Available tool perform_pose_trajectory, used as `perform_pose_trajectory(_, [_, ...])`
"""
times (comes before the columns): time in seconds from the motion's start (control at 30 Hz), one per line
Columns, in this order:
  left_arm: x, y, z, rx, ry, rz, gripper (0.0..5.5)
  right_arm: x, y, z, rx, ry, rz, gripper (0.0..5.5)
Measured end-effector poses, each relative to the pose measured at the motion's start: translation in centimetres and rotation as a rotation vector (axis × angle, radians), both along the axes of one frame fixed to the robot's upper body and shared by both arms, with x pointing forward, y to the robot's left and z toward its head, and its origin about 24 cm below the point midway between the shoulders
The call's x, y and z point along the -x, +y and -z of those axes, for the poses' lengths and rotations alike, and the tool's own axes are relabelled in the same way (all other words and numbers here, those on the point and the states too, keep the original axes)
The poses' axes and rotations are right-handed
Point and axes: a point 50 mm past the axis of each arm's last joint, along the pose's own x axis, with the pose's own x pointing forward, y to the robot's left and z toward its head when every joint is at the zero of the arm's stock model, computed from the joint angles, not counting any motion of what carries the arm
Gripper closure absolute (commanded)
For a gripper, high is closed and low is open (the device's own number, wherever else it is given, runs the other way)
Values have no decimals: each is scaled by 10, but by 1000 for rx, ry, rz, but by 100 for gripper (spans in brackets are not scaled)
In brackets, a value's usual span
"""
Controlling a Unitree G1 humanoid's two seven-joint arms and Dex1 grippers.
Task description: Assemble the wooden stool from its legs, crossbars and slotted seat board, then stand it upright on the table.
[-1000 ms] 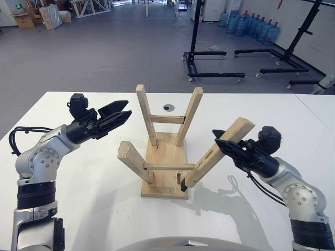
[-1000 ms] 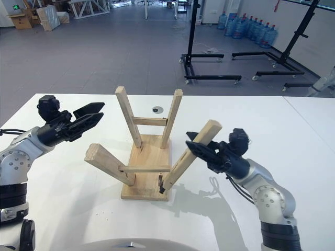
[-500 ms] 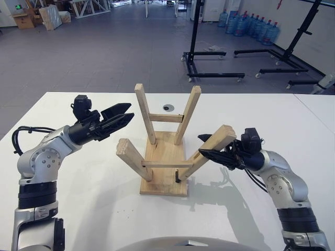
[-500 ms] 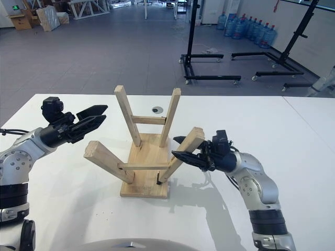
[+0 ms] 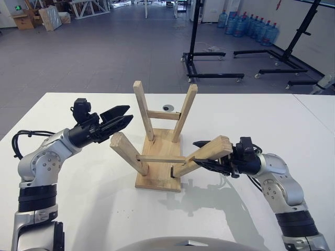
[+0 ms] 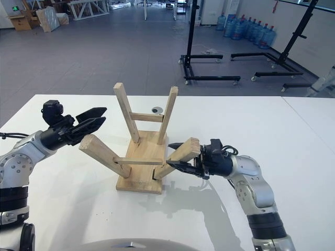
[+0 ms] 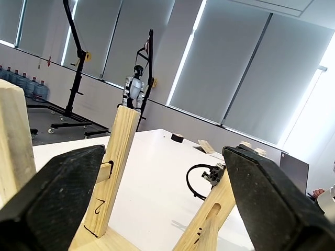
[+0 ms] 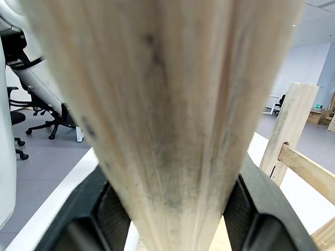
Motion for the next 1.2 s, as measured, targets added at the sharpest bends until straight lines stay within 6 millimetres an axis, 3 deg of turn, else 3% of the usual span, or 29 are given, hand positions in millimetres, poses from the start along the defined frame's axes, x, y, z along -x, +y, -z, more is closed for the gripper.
perform_pose_trajectory(0.27, [-1, -8, 0, 3, -20, 6, 140, -8, 5, -8, 59, -12, -17, 345])
perform_pose_trajectory(1.2, [-3, -14, 3, -13, -59, -4, 140, -24, 23, -3, 129, 47, -73, 345])
